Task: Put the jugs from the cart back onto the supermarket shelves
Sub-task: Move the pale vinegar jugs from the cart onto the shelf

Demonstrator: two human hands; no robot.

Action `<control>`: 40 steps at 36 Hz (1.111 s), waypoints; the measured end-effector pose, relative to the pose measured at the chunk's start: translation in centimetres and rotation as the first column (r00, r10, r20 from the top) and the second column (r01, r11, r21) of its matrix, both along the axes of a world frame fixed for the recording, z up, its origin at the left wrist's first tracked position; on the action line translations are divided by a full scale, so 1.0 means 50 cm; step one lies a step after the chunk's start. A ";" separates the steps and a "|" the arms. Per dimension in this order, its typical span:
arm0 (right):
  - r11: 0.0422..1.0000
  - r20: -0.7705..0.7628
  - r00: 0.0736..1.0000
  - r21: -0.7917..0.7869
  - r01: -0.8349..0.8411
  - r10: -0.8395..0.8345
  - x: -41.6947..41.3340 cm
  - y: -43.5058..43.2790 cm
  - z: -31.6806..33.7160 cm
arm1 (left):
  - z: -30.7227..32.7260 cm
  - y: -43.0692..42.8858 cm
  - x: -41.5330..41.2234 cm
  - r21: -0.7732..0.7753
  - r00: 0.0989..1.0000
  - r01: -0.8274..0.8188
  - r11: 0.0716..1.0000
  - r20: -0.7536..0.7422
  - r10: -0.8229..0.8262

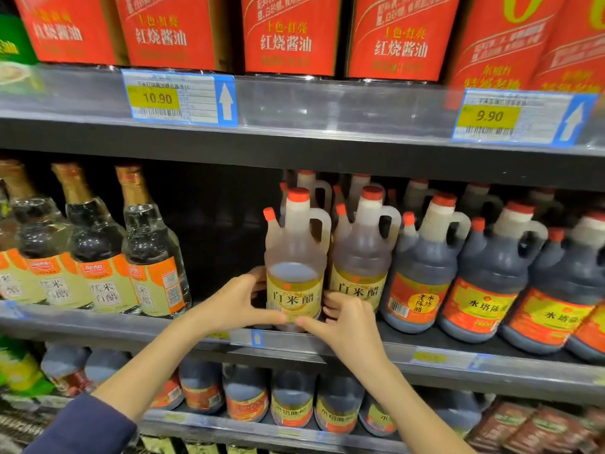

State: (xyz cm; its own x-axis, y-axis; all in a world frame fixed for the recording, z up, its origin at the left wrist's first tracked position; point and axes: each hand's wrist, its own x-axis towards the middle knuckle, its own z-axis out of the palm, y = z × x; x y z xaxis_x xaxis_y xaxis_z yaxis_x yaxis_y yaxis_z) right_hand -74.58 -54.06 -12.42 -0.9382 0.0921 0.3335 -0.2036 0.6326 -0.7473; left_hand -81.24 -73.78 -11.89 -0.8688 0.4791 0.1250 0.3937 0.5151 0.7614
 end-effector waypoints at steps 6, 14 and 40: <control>0.999 -0.045 0.998 0.030 0.040 -0.038 0.001 -0.011 -0.009 | -0.015 0.003 -0.001 -0.043 1.000 0.016 0.999 0.000 -0.016; 0.977 -0.043 0.997 0.196 0.077 -0.070 -0.015 -0.013 -0.015 | -0.020 0.007 -0.011 -0.060 1.000 0.026 0.998 -0.013 -0.027; 0.973 -0.066 0.990 0.188 0.135 -0.124 -0.022 -0.015 -0.010 | -0.004 0.030 -0.047 -0.106 0.998 -0.063 0.992 0.018 0.065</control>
